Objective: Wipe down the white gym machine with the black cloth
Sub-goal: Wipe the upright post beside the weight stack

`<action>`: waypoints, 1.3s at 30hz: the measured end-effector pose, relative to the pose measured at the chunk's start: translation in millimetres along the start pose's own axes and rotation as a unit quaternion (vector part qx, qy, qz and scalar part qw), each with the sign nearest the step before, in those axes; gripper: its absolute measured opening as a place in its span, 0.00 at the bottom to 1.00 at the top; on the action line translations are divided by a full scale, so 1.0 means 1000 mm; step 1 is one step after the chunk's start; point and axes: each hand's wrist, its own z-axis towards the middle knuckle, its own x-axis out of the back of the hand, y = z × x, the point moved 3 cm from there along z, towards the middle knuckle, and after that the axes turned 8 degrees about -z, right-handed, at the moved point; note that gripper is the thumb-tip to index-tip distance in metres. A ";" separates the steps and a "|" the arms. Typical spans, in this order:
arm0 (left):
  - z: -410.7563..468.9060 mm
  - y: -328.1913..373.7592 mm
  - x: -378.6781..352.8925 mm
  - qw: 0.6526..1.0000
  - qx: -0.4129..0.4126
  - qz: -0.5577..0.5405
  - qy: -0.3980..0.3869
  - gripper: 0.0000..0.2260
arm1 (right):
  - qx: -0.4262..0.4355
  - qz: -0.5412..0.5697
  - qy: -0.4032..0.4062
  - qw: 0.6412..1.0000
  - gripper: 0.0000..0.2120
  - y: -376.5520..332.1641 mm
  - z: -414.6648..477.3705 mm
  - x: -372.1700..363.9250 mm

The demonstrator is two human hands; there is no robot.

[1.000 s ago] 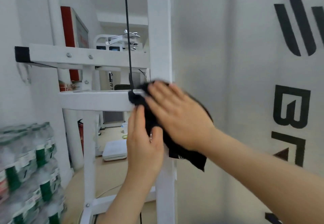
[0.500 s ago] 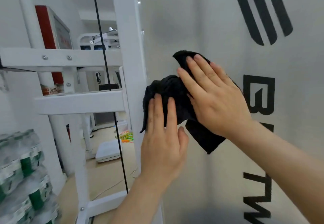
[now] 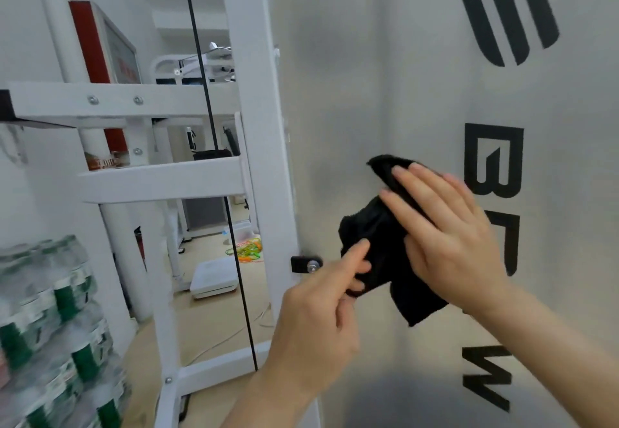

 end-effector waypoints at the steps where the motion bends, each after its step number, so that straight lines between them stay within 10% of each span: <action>1: -0.001 0.001 -0.001 1.000 -0.006 -0.012 -0.001 0.25 | -0.017 -0.001 0.021 1.000 0.22 0.013 0.004 0.006; 4: -0.012 -0.013 0.013 0.990 0.028 0.024 0.135 0.17 | -0.025 -0.029 0.023 0.999 0.21 0.009 -0.004 0.007; 7: -0.030 -0.051 0.037 0.912 0.285 -0.038 0.293 0.18 | -0.006 -0.032 -0.051 0.998 0.24 -0.032 -0.036 -0.006; 12: -0.058 -0.080 0.007 0.810 0.434 -0.364 0.150 0.15 | 0.063 -0.036 -0.159 0.985 0.31 -0.104 -0.105 -0.036; 17: -0.064 -0.097 0.003 0.835 0.434 -0.319 0.113 0.33 | 0.218 -0.007 -0.195 0.956 0.26 -0.116 -0.129 -0.038; 24: -0.070 -0.103 0.000 0.842 0.436 -0.301 0.098 0.17 | -0.119 0.031 0.051 0.991 0.26 -0.022 0.051 -0.009; 39: -0.061 -0.080 -0.004 0.841 0.448 -0.253 0.166 0.23 | 0.011 -0.039 -0.036 0.999 0.27 -0.095 0.152 -0.044</action>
